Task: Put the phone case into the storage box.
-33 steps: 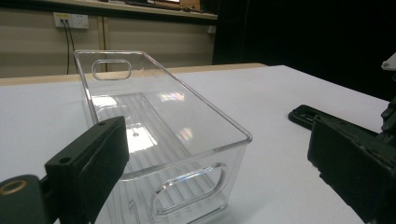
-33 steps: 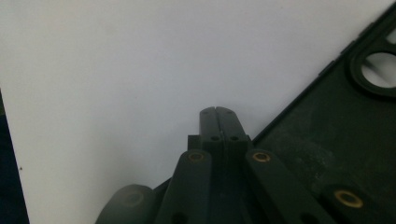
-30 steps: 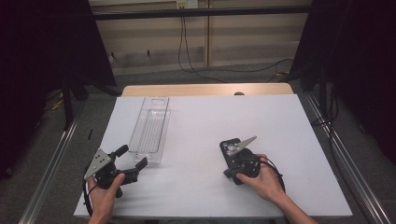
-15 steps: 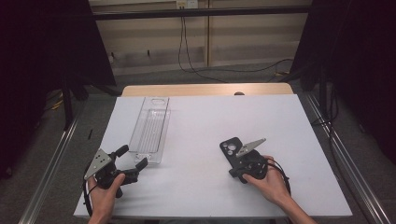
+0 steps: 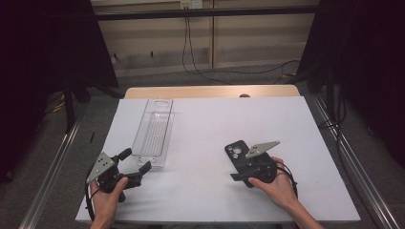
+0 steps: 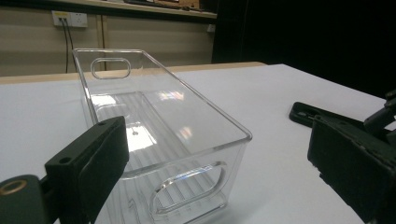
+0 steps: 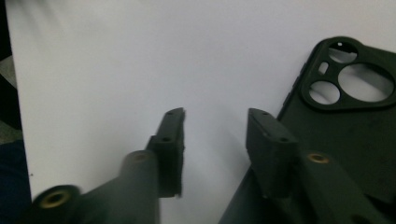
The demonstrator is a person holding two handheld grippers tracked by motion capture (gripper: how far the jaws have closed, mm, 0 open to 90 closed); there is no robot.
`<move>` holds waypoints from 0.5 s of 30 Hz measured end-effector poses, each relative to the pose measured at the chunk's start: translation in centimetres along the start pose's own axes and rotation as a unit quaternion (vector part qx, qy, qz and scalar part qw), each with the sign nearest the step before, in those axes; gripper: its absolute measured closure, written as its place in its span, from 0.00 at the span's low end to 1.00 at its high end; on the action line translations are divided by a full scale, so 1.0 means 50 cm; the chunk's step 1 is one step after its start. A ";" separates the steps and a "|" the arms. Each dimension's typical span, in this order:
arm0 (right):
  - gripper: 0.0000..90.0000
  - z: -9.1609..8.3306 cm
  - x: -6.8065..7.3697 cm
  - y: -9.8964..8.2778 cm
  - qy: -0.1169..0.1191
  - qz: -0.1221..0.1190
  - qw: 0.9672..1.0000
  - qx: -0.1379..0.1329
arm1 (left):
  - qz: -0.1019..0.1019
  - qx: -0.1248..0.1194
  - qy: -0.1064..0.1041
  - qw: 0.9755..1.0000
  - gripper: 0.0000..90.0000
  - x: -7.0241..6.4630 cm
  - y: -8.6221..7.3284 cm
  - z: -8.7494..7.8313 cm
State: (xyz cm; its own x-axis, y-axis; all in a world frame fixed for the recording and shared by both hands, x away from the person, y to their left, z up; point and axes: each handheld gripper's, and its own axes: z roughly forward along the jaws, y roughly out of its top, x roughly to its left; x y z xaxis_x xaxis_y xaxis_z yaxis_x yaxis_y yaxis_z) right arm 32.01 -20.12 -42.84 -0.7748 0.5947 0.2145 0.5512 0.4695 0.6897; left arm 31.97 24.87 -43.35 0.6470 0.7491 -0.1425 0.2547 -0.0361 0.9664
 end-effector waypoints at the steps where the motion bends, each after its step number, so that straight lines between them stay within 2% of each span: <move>1: 0.54 -0.001 0.000 0.003 0.000 -0.002 1.000 -0.003 | 0.000 0.001 0.001 1.000 0.06 0.000 0.000 0.000; 3: 0.36 -0.002 0.001 0.007 -0.017 -0.001 1.000 -0.011 | -0.002 0.000 0.001 1.000 0.06 0.001 -0.001 0.000; 5: 0.28 -0.002 0.001 0.008 -0.023 0.000 1.000 -0.015 | -0.002 -0.002 0.003 1.000 0.06 0.001 0.000 0.000; 7: 0.13 -0.001 0.000 0.009 -0.031 0.006 0.999 -0.018 | -0.002 0.000 0.002 1.000 0.06 0.001 0.000 0.000; 11: 0.10 -0.004 -0.003 0.010 -0.029 0.014 0.999 -0.028 | -0.003 -0.002 0.000 1.000 0.06 0.001 0.000 -0.001; 15: 0.08 -0.011 -0.004 0.022 -0.045 0.027 0.998 -0.045 | -0.004 -0.004 0.001 1.000 0.06 0.002 0.001 -0.004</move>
State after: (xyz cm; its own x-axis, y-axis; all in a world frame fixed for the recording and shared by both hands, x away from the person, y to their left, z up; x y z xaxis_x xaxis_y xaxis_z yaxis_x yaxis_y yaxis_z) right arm 32.63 -20.07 -41.74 -0.7112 0.6758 0.1934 0.5589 0.3767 0.7388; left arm 31.93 25.07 -43.26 0.6441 0.7501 -0.1500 0.2542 -0.0249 0.9668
